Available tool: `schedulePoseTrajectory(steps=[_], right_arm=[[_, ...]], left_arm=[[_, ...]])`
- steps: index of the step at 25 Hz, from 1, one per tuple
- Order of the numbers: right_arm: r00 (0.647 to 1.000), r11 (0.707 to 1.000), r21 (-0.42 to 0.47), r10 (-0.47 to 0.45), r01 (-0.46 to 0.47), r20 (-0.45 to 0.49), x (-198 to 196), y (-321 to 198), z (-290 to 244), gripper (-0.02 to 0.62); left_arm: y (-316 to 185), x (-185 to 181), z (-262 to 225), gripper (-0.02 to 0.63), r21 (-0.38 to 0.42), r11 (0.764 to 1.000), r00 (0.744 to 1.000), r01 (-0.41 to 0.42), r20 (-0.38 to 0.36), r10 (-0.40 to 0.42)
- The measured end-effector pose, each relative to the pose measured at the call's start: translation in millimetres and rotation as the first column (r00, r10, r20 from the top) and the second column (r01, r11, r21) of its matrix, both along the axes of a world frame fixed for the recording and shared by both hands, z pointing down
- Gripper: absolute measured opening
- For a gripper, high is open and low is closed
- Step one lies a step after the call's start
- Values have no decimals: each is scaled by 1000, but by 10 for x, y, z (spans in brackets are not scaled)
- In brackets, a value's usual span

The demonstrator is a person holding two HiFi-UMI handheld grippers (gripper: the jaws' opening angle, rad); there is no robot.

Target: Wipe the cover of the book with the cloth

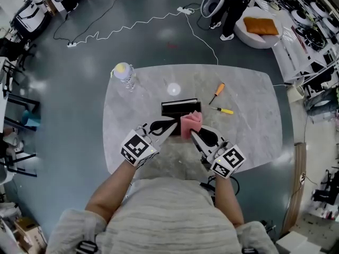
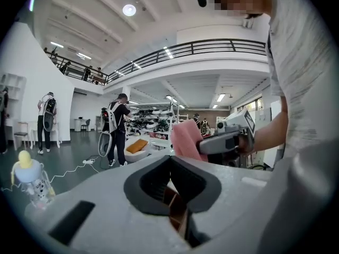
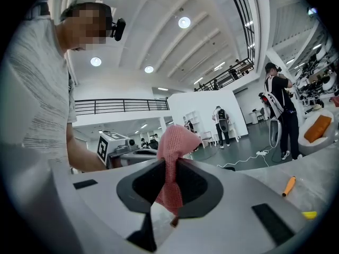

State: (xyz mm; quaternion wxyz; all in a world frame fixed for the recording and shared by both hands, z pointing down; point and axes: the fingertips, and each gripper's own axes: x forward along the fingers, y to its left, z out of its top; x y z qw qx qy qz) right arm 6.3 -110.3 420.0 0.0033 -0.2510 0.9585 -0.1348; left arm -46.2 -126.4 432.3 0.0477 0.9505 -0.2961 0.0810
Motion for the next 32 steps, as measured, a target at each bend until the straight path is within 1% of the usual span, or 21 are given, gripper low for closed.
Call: schedulePoseTrajectory(steps=[3,8,16,19,23,32], right_arm=[[1000,1000,4,-16,16,-2,-77,55,-8,61],[999,999,14,-35,35,-16,-152,115,-7,61],[998,999,18,-26,27,-53,-143,97,-1,60],[998,1000,20,-20,21,-56,-138,101,13,60],[998,1000,22,-14,15,-58,-137,101,22,60],[998,1000,23,-10,11,-54,-130,113,22,60]], left_arm=[[76,-16,-8,15,-6,1000,1000,6,-21,-7],[131,-15,3,15,2,1000,1000,6,-22,-6],[138,-59,-58,15,9,1000,999,13,-29,-13],[155,-58,-59,15,20,1000,1000,8,-27,-8],[157,-66,-54,15,17,1000,999,15,-36,-15],[172,-72,-40,15,16,1000,1000,18,-24,-18]])
